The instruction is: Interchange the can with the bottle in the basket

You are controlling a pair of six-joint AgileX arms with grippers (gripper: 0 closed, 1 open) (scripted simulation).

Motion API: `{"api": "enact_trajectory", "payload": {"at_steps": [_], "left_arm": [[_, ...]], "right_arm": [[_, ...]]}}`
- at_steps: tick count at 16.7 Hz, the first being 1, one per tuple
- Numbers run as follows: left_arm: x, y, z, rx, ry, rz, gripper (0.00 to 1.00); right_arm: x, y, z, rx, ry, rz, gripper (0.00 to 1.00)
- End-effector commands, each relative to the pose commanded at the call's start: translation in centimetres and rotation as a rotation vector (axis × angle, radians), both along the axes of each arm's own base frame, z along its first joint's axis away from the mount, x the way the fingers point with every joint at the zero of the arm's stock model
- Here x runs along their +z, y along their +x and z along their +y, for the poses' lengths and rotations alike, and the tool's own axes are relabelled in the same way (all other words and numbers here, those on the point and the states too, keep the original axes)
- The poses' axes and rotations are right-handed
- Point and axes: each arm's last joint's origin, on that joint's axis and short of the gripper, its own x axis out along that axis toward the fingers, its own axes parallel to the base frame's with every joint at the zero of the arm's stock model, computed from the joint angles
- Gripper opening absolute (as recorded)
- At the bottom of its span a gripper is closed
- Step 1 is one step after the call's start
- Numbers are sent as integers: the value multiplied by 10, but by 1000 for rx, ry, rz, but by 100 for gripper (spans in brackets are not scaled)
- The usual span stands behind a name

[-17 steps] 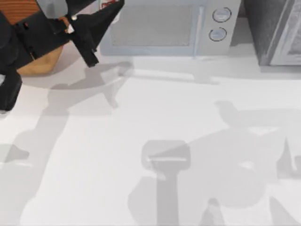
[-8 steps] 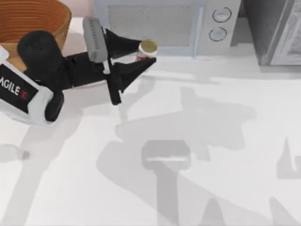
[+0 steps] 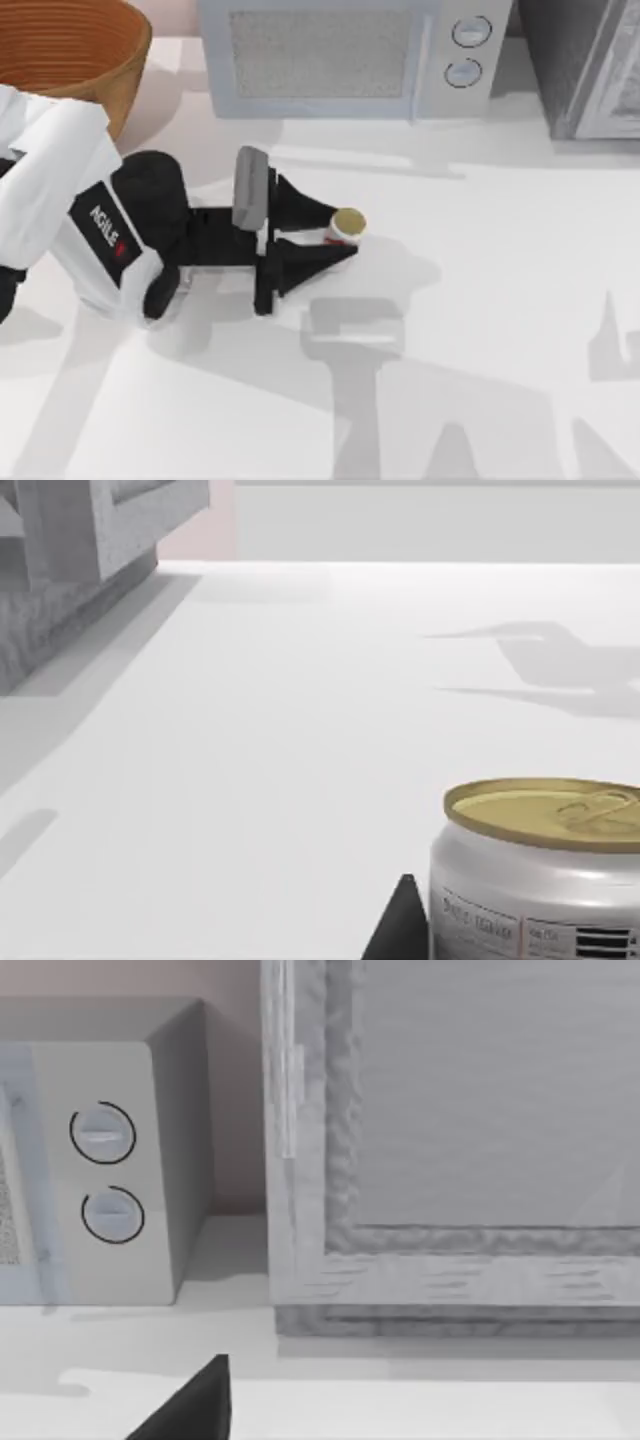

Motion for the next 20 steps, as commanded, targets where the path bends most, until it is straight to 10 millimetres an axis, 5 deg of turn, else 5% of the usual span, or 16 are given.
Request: {"api": "enact_trajectory", "payload": {"at_steps": [7,20], "left_arm": [[-3,-1,-1,-8,1,2,0],[-3,-1,-1,-8,1,2,98]], "right_arm": [[0,0,0,0,0,0,100],[0,0,0,0,0,0,100]]}}
